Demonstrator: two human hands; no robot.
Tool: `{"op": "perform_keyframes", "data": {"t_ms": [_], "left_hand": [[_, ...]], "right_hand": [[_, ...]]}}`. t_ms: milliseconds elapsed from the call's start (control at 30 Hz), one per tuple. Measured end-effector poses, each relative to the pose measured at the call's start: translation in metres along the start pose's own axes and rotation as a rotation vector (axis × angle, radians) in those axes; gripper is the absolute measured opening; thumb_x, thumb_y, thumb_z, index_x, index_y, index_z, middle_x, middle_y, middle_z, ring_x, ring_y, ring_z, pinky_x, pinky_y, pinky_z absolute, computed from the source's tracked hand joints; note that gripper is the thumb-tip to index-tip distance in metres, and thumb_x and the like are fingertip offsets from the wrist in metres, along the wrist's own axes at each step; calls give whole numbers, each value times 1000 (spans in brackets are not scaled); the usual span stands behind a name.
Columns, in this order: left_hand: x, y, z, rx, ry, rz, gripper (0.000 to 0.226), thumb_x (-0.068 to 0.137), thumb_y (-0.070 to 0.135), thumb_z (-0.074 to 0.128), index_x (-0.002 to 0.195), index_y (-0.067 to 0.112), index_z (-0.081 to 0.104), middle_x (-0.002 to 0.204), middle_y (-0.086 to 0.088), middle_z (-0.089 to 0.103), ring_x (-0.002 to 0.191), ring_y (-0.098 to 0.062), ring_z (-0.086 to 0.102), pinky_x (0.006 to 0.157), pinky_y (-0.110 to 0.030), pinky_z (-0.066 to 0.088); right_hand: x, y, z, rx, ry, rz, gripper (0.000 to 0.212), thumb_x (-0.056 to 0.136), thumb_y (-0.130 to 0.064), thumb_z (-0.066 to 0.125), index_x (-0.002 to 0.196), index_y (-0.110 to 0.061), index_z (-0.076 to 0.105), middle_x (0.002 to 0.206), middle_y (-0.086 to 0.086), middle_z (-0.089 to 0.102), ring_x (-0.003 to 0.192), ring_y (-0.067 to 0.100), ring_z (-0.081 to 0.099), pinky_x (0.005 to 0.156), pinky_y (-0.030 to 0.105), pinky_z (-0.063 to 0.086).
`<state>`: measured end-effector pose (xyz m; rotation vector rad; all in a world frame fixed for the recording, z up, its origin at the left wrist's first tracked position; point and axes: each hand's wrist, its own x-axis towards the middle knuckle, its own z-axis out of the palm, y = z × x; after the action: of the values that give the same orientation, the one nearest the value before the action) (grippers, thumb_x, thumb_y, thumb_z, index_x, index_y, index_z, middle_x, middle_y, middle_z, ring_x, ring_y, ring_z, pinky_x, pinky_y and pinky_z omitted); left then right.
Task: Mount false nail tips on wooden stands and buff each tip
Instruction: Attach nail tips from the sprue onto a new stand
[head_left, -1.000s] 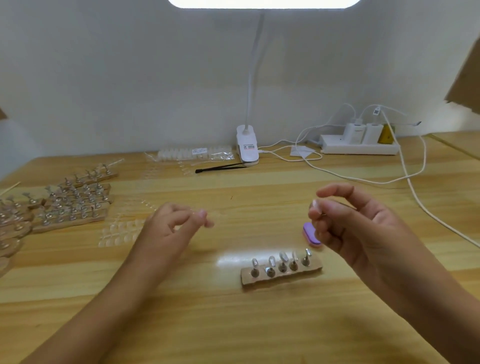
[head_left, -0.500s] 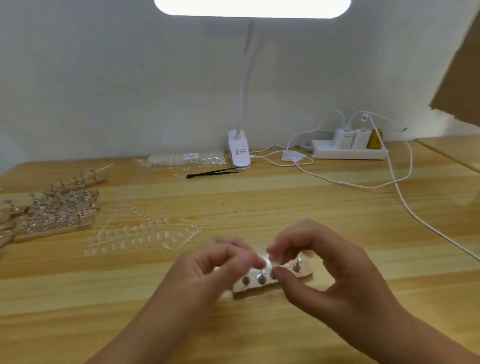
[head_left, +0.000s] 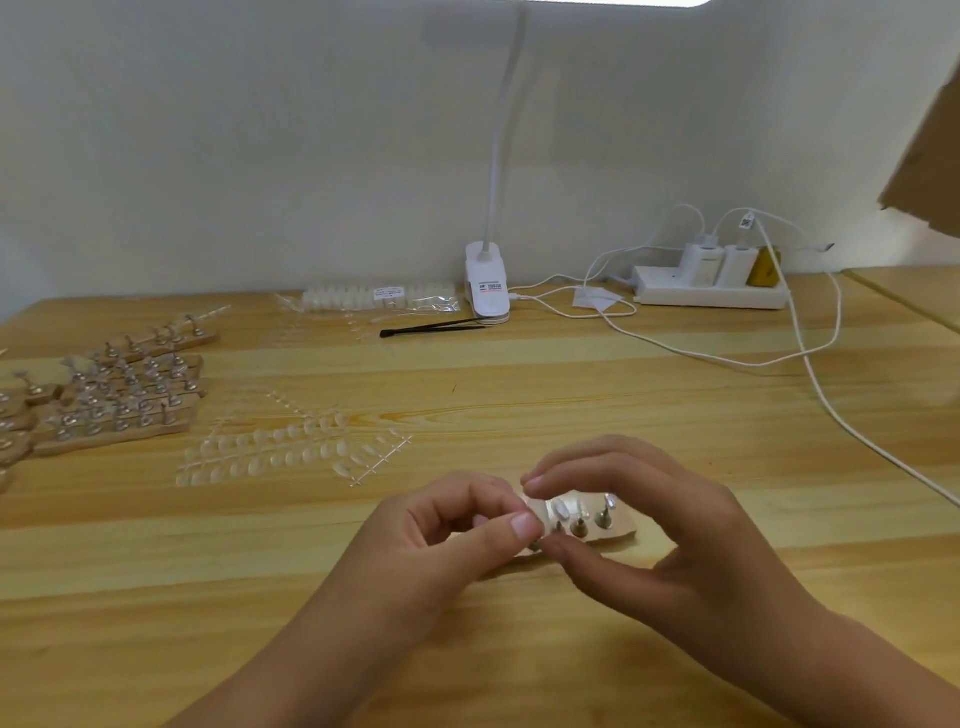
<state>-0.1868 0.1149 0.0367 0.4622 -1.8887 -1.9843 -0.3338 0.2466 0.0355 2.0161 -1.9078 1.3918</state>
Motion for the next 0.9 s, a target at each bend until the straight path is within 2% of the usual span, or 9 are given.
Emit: {"op": "perform_keyframes", "data": {"t_ms": [100,200,333,433,533,600,700,800,900], "left_hand": [[-1,-2,-2,37,-8,19,29,61,47,72,72,20,73,85,7,65,72,1,58,66,-8,44],[-3,0,-3,113,9,65,32,65,53,69,76,23,73,87,8,63,72,3,57,66,-8,45],[-3,0,-13,417,105,184,38,70,63,60,100,41,65,102,17,62,90,-1,60,77,-10,47],[1,-5,-21,691,113,267,39,71,63,58,108,52,53,117,28,53,109,4,50,84,-6,40],[6,-15,-25,894,48,222,46,71,66,60,114,55,45,123,39,39,121,12,35,88,-8,37],[9,-22,-26,983,7,189,48,69,69,58,113,55,45,123,44,32,123,17,24,91,-4,30],[11,-27,-27,1001,5,196,43,68,68,59,107,54,50,120,42,34,121,18,21,90,3,20],[12,-29,-30,1021,32,236,37,69,66,59,103,51,57,118,40,38,120,13,25,90,2,19],[12,-31,-31,1028,36,261,30,69,66,59,96,53,58,113,37,44,119,11,27,91,0,21]], "right_hand": [[3,1,-1,84,-13,29,21,84,-26,71,103,-19,70,109,-13,64,109,13,63,90,23,48],[7,6,-9,87,-31,38,19,83,-30,72,100,-22,70,108,-13,65,105,14,64,86,17,47],[12,24,-40,203,-163,324,18,78,-34,75,96,-31,72,97,-11,72,90,12,71,71,24,59],[10,41,-53,82,-232,410,17,79,-25,75,95,-29,72,97,-15,73,93,6,71,71,34,62],[10,44,-54,72,-256,419,19,76,-37,73,93,-30,71,95,-16,72,92,5,70,72,32,61],[9,43,-53,69,-276,392,22,73,-46,71,89,-32,71,92,-16,72,90,4,70,69,26,60],[8,45,-49,45,-308,367,10,77,-34,74,86,-32,70,88,-17,72,87,2,70,65,21,58],[8,46,-48,23,-325,374,10,78,-28,75,85,-33,69,88,-17,71,87,2,70,65,17,56],[8,46,-47,-13,-344,364,10,77,-32,74,86,-32,69,88,-18,70,87,2,69,67,16,55]]}}
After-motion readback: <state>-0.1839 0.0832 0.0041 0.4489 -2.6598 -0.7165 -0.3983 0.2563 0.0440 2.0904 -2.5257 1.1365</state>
